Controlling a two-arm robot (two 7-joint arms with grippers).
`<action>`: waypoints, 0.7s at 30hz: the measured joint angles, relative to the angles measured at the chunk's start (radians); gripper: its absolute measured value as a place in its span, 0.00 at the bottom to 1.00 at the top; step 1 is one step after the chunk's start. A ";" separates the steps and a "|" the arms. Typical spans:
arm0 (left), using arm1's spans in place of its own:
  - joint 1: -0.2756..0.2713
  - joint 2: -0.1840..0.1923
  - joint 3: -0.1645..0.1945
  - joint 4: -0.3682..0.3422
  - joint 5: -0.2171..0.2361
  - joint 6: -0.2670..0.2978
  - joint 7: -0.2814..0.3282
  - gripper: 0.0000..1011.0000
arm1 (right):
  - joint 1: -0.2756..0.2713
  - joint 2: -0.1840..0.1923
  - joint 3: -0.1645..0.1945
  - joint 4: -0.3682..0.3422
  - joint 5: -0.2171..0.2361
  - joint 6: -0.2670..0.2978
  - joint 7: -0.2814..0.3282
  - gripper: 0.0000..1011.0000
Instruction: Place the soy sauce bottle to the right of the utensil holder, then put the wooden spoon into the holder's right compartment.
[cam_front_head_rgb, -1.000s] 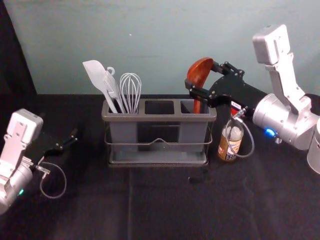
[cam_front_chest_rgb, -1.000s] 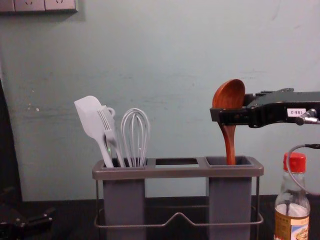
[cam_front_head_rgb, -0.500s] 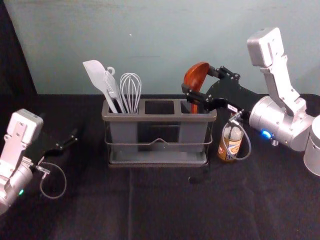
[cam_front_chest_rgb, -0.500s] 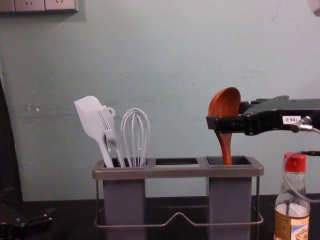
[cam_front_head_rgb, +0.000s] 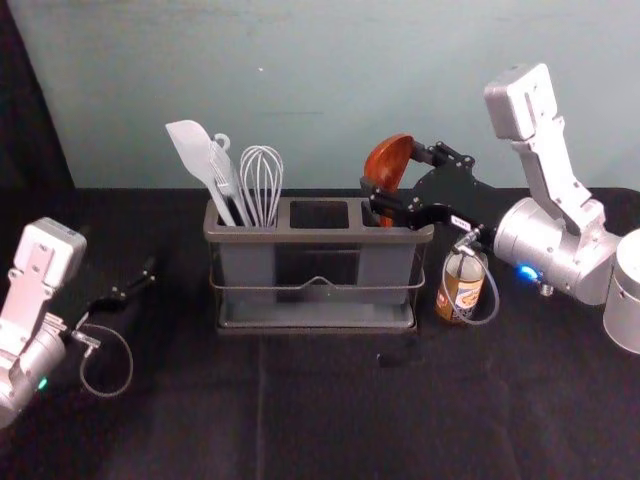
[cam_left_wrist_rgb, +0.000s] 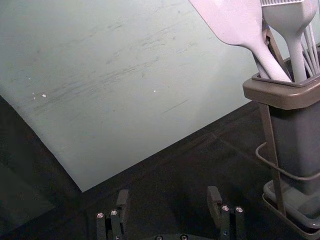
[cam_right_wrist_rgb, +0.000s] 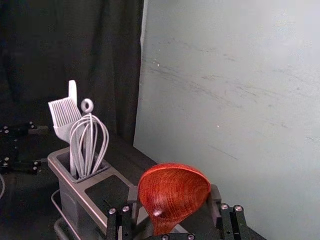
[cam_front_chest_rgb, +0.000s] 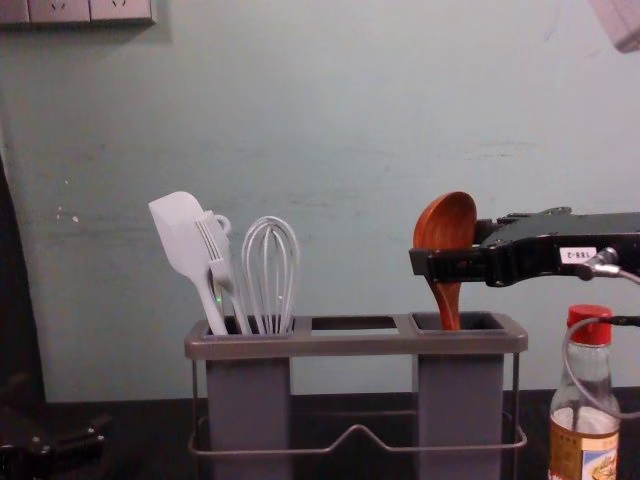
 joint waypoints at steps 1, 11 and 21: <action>0.000 0.000 0.000 0.000 0.000 0.000 0.000 1.00 | 0.000 0.000 0.000 0.000 0.000 0.000 0.000 0.83; 0.000 0.000 0.000 0.000 0.000 0.000 0.000 1.00 | -0.001 0.000 0.002 -0.001 -0.001 -0.001 0.000 0.86; 0.000 0.000 0.000 0.000 0.000 0.000 0.000 1.00 | -0.002 0.000 0.002 -0.002 -0.001 -0.003 0.000 0.99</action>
